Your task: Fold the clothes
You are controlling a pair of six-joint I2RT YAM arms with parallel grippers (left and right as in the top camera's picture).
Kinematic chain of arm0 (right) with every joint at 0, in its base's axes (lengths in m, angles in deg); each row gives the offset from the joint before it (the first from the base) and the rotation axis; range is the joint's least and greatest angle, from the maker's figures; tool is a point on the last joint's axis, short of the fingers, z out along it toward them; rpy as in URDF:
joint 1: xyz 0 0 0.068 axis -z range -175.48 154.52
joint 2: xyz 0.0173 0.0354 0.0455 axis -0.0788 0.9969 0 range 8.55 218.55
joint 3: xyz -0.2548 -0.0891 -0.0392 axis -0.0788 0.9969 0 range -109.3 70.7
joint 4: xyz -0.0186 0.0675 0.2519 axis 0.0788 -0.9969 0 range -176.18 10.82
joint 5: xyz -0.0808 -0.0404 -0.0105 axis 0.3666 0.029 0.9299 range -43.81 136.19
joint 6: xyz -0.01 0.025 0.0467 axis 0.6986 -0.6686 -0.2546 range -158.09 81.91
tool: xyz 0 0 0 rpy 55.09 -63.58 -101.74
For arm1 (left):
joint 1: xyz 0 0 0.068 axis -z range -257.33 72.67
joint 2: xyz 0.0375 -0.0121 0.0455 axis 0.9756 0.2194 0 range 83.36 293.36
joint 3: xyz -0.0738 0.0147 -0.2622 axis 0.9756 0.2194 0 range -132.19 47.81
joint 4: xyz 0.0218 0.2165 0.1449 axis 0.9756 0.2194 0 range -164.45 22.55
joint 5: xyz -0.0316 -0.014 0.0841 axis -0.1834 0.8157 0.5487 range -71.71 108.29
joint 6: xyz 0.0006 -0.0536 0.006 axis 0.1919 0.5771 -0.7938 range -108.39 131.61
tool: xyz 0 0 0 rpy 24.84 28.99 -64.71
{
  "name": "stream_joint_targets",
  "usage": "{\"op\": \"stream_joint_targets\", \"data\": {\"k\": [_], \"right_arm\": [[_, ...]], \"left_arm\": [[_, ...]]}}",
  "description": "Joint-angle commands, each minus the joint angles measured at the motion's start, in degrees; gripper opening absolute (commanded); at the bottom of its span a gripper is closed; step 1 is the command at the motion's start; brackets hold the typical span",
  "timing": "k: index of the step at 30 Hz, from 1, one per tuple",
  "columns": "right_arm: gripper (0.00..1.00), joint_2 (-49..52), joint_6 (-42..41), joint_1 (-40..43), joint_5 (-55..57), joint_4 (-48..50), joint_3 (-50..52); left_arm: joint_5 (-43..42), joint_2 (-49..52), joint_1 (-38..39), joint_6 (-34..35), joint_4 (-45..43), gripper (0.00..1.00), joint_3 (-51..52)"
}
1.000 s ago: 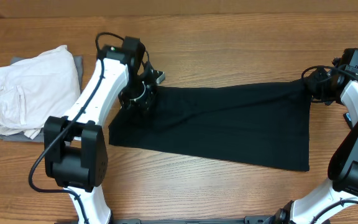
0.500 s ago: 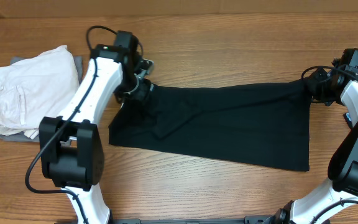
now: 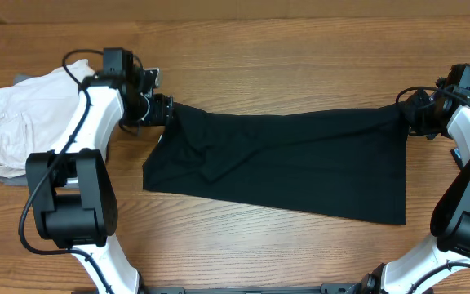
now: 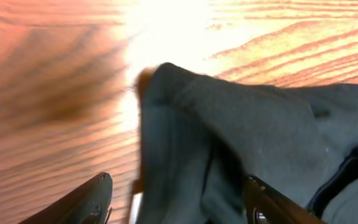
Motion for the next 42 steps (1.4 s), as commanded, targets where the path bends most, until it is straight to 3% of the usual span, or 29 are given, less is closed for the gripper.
{"op": "stream_joint_targets", "data": {"k": [1, 7, 11, 16, 20, 24, 42], "right_arm": [[0.14, -0.8, 0.0, 0.4, 0.8, 0.3, -0.8], [0.14, -0.8, 0.0, 0.4, 0.8, 0.3, -0.8], [0.14, -0.8, -0.1, 0.4, 0.8, 0.3, -0.8], [0.14, -0.8, 0.0, 0.4, 0.8, 0.3, -0.8], [0.14, -0.8, 0.0, 0.4, 0.8, 0.3, -0.8], [0.14, -0.8, 0.0, 0.4, 0.8, 0.3, -0.8], [0.18, -0.8, 0.0, 0.4, 0.8, -0.8, -0.8]], "left_arm": [[-8.9, -0.6, 0.3, 6.3, -4.7, 0.71, 4.2], [-11.2, -0.6, 0.3, 12.3, -8.7, 0.73, 6.0], [-9.8, -0.6, 0.3, 18.0, -11.0, 0.67, 6.0], [-10.0, -0.6, 0.6, 22.6, -14.8, 0.37, 6.1], [-7.3, -0.6, 0.8, 23.0, -16.2, 0.27, 6.1], [-3.7, -0.6, 0.1, 23.0, -16.2, 0.04, 6.1], [-1.2, -0.6, -5.4, 22.0, -18.3, 0.04, 6.1]]}}
